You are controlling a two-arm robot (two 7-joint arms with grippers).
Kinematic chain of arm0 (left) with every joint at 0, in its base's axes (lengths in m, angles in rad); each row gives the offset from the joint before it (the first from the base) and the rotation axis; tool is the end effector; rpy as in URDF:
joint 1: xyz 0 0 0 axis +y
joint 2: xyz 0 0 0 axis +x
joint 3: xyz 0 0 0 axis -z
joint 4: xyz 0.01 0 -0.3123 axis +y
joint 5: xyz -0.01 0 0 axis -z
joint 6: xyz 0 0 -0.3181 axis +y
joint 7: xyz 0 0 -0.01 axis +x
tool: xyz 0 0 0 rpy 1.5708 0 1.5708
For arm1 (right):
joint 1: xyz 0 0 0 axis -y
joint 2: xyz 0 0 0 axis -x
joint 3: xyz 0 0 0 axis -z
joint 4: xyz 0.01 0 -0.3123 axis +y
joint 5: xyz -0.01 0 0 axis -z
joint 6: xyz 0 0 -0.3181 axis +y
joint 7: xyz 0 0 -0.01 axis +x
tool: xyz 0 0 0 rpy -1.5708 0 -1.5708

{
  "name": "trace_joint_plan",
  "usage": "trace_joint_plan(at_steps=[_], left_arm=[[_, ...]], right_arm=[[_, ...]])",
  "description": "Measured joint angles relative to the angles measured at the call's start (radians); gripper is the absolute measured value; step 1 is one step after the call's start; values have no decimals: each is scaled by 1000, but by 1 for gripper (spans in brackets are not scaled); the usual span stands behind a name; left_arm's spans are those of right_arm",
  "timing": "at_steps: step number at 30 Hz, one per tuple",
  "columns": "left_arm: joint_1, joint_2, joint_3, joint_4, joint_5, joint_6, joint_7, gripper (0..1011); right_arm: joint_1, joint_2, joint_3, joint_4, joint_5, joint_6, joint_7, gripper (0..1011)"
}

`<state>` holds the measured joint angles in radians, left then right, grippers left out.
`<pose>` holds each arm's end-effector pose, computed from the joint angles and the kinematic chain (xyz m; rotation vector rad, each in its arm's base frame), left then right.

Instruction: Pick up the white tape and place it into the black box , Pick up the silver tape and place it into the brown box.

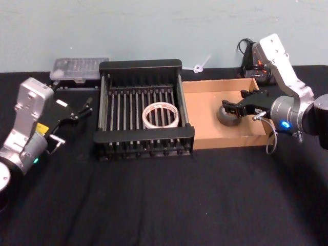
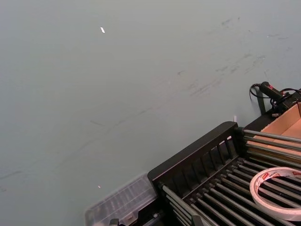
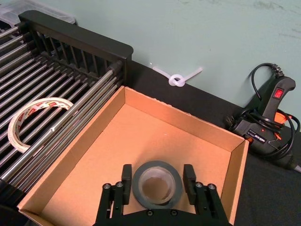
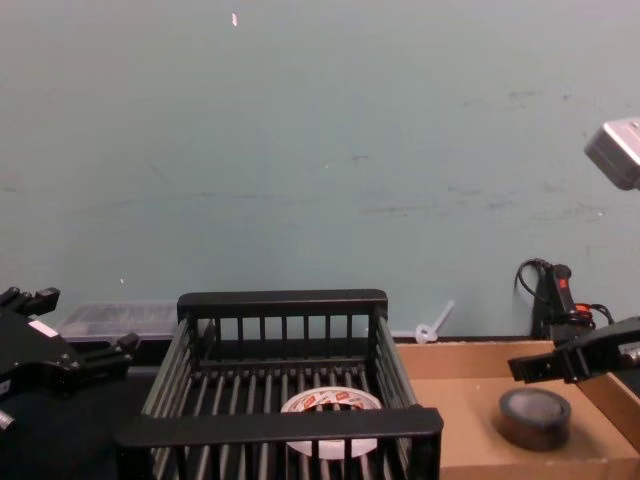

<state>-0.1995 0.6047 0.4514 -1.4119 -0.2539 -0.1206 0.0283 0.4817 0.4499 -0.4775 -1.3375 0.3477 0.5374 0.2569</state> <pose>0.3705 0.0929 -0.3221 0.3045 -0.2850 1.2480 0.4528 -0.0393 -0.2459 -0.5425 0.1775 -1.0506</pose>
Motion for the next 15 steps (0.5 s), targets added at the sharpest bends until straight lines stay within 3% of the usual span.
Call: trace_joint_plan(at_steps=[9, 15], left_arm=[[0, 0, 0, 0, 0, 0, 0, 1001], [0, 0, 0, 0, 0, 0, 0, 1001]], right_arm=[[-1, 0, 0, -1, 1, 0, 0, 926], [-1, 0, 0, -1, 1, 0, 0, 1002]])
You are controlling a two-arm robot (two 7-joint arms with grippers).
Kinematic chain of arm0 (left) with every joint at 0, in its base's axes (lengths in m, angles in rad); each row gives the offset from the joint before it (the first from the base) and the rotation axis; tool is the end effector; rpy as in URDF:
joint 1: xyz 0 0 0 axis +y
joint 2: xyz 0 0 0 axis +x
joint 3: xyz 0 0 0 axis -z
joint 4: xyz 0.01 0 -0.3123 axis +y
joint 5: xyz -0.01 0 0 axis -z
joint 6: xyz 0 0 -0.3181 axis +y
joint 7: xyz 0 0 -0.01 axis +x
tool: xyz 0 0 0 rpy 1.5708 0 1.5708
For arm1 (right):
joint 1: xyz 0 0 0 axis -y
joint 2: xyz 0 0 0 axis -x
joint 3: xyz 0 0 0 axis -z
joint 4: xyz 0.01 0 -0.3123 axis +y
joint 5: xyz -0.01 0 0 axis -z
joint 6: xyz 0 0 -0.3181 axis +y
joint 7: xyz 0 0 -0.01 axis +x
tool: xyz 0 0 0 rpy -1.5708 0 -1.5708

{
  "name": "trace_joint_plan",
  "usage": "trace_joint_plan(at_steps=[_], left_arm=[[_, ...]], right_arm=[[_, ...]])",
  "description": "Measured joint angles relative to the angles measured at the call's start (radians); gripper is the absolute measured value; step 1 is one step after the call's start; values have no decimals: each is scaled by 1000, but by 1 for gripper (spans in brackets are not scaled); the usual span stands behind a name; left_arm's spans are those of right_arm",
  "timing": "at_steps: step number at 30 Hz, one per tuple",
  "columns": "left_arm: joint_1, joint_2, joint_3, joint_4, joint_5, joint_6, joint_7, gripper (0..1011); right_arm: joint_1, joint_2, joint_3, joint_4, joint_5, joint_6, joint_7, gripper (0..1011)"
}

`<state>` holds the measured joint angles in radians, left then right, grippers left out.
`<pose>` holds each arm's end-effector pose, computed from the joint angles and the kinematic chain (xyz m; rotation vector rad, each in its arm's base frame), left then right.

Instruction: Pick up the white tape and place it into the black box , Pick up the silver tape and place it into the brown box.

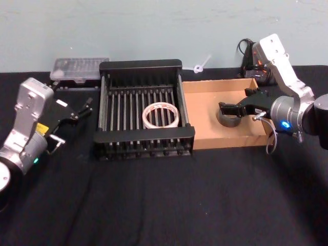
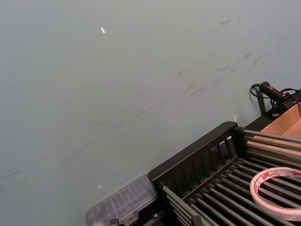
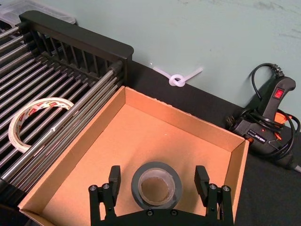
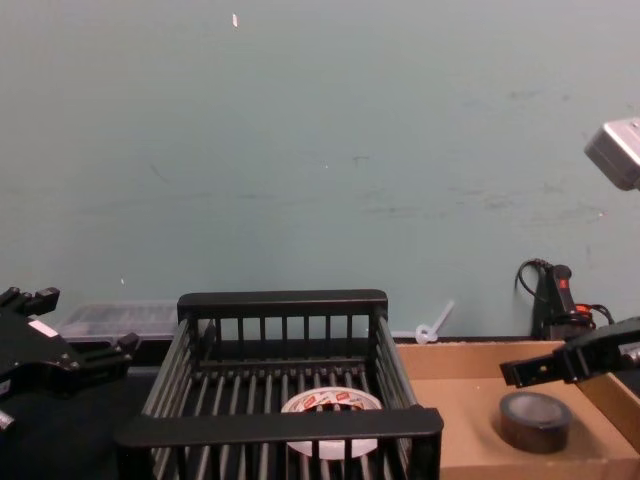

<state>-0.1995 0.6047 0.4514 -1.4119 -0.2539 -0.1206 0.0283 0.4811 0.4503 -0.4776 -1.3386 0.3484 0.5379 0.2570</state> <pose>0.3705 0.0929 -0.3221 0.3045 -0.2850 1.2480 0.4526 -0.0392 -0.2459 -0.5424 0.1780 -1.0499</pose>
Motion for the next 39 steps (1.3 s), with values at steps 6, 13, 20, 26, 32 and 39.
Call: trace_joint_plan(at_steps=[6, 13, 20, 26, 32, 39], left_arm=[[0, 0, 0, 0, 0, 0, 0, 1001], [0, 0, 0, 0, 0, 0, 0, 1001], [0, 0, 0, 0, 0, 0, 0, 1001], [0, 0, 0, 0, 0, 0, 0, 1001], [0, 0, 0, 0, 0, 0, 0, 1001], [0, 0, 0, 0, 0, 0, 0, 1001]], right_arm=[[0, 0, 0, 0, 0, 0, 0, 1002], [-31, -9, 27, -21, -7, -42, -31, 1002], [-133, -34, 79, -69, -67, -240, -151, 1002], [-219, -50, 105, -86, -127, -392, -239, 1002], [-285, -50, 133, -106, -154, -447, -275, 1002], [-328, -49, 156, -126, -160, -445, -276, 1002]])
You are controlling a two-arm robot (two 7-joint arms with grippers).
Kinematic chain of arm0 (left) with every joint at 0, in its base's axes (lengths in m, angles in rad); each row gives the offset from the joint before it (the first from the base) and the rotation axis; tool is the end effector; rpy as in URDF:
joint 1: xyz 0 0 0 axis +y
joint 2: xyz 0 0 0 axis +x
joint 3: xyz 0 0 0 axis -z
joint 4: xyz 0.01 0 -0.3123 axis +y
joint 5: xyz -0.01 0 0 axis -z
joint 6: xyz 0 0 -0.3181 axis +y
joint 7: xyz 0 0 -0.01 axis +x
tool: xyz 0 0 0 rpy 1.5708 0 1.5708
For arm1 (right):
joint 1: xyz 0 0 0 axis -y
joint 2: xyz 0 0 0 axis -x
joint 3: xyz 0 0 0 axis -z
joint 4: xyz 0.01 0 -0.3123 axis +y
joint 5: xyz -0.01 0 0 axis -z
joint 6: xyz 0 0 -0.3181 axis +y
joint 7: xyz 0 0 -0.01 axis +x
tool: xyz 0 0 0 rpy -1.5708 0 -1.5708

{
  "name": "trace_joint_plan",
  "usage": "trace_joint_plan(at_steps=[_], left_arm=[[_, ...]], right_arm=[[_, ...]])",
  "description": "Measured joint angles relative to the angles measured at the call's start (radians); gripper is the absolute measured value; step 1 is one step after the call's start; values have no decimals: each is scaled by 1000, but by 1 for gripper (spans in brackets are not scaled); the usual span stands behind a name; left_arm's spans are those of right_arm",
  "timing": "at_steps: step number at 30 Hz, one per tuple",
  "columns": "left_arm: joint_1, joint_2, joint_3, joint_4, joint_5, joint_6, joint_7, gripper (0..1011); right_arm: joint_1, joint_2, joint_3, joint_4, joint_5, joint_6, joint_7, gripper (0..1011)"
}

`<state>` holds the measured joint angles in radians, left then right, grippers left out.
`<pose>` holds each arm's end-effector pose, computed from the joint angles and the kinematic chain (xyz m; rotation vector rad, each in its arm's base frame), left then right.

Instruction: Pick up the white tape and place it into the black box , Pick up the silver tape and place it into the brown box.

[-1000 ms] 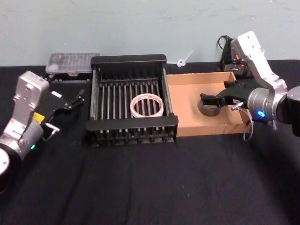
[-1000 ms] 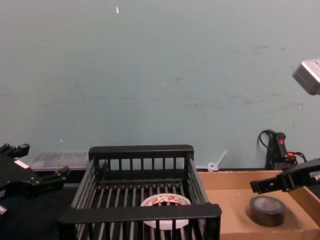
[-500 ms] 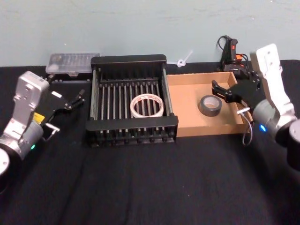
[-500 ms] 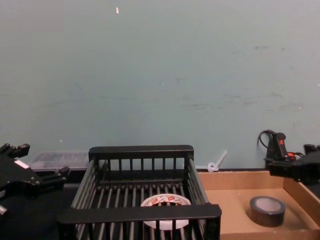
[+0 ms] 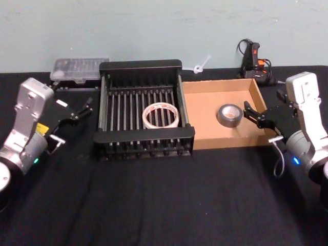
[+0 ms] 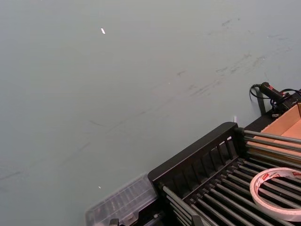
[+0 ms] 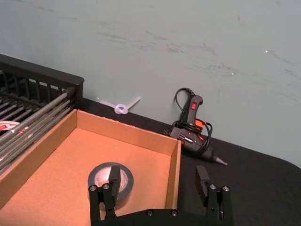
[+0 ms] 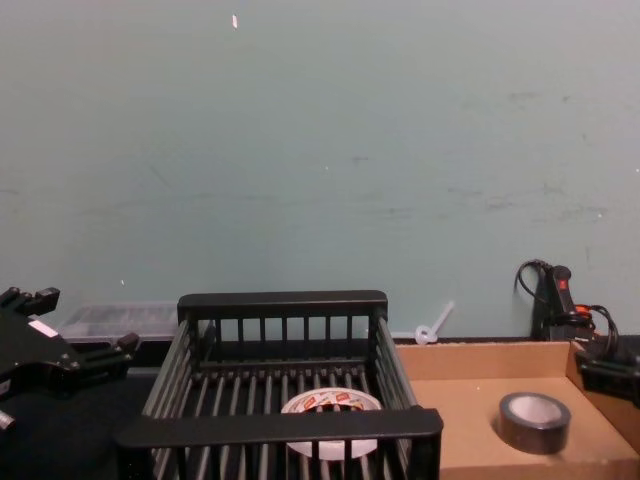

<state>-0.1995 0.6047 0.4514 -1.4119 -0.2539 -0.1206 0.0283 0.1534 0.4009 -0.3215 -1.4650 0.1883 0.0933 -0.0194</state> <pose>0.3705 0.0929 -0.3221 0.3045 -0.2850 1.2480 0.3708 -0.0420 -0.3179 -0.2991 -0.0981 -1.3311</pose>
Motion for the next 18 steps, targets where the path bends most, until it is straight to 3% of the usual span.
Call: trace_joint_plan(at_steps=[4, 18], left_arm=[[0, 0, 0, 0, 0, 0, 0, 1001], [0, 0, 0, 0, 0, 0, 0, 1001]], right_arm=[[-9, -6, 15, -8, 0, 12, 1, 1002], [-5, -4, 10, -5, 1, 12, 3, 1002]])
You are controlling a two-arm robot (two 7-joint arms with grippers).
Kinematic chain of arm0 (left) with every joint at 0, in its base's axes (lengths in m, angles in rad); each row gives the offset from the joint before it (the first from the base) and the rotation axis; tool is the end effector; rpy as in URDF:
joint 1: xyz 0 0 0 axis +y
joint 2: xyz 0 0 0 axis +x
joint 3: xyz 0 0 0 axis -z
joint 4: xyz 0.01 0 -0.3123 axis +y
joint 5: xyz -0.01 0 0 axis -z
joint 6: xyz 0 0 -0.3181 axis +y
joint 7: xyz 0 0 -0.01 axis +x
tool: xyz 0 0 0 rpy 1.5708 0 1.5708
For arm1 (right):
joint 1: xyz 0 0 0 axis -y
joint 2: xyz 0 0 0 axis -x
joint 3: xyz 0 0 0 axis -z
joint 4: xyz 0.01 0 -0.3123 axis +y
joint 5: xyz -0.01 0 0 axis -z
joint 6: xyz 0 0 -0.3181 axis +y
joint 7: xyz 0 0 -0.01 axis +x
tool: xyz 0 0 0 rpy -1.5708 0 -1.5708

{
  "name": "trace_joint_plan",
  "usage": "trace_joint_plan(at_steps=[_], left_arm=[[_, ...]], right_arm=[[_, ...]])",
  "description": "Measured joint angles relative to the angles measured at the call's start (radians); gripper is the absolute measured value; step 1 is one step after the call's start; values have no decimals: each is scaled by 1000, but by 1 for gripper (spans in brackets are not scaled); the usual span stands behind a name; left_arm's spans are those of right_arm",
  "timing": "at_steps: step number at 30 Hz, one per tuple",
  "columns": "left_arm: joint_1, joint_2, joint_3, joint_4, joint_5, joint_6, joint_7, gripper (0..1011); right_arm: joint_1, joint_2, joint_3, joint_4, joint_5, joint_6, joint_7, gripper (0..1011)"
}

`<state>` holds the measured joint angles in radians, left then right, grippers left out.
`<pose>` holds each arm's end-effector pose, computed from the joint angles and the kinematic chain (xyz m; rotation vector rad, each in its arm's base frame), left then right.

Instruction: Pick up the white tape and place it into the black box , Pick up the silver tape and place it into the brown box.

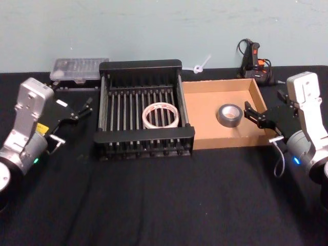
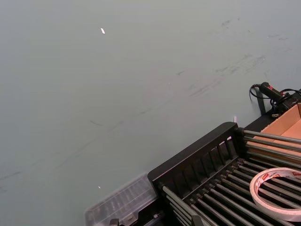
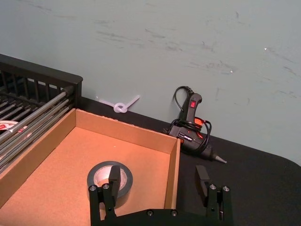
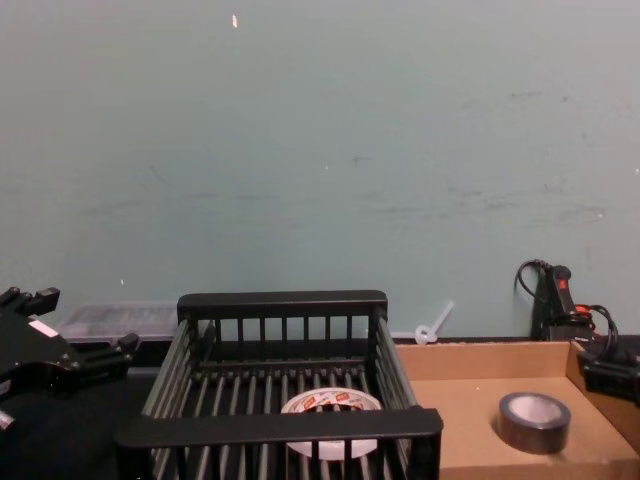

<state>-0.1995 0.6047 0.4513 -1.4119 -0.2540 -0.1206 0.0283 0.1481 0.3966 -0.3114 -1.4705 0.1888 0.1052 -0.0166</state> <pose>0.3705 0.0929 -0.3220 0.3044 -0.2850 1.2481 0.3699 -0.0426 -0.3171 -0.3013 -0.0868 -1.3361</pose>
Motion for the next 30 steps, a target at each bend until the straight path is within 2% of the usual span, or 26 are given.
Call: trace_joint_plan(at_steps=[30], left_arm=[[0, 0, 0, 0, 0, 0, 0, 1001]], right_arm=[[2, 1, -3, 2, 0, -1, 1, 1002]])
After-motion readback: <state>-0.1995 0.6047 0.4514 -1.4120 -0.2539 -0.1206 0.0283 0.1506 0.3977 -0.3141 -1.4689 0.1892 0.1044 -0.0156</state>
